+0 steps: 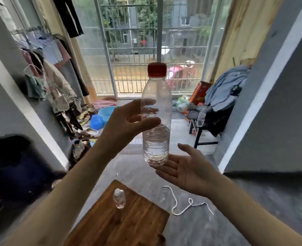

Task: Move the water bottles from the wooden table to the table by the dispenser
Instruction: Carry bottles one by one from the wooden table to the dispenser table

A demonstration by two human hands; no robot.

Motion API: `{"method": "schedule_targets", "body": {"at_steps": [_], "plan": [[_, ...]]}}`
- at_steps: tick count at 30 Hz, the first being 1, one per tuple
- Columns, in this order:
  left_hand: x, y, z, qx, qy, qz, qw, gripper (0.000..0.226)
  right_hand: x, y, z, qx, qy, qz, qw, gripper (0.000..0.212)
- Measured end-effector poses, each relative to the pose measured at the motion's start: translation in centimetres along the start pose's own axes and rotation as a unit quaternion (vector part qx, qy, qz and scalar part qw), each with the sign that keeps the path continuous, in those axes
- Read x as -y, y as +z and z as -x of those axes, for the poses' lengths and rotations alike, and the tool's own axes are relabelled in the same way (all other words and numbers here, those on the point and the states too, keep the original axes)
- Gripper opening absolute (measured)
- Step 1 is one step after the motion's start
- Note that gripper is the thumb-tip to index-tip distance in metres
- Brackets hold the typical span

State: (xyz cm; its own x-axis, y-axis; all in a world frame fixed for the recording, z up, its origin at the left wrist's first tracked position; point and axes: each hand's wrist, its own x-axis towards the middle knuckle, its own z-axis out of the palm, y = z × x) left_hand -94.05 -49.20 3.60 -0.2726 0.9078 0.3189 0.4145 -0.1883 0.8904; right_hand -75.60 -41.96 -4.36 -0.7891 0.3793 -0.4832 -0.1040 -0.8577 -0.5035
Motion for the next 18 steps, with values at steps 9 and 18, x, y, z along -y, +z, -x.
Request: {"method": "schedule_targets", "body": {"at_steps": [9,18], "plan": [[-5.6,18.1,-1.6,0.143,0.053,0.039,0.987,0.049,2.7,-12.3,14.1,-0.077,-0.118,-0.071,0.987,0.061],[-11.0,36.2,0.8,0.293,0.105,0.088,0.946,0.046,1.4,-24.1,28.6,-0.150,-0.212,-0.146,0.955,0.061]]}}
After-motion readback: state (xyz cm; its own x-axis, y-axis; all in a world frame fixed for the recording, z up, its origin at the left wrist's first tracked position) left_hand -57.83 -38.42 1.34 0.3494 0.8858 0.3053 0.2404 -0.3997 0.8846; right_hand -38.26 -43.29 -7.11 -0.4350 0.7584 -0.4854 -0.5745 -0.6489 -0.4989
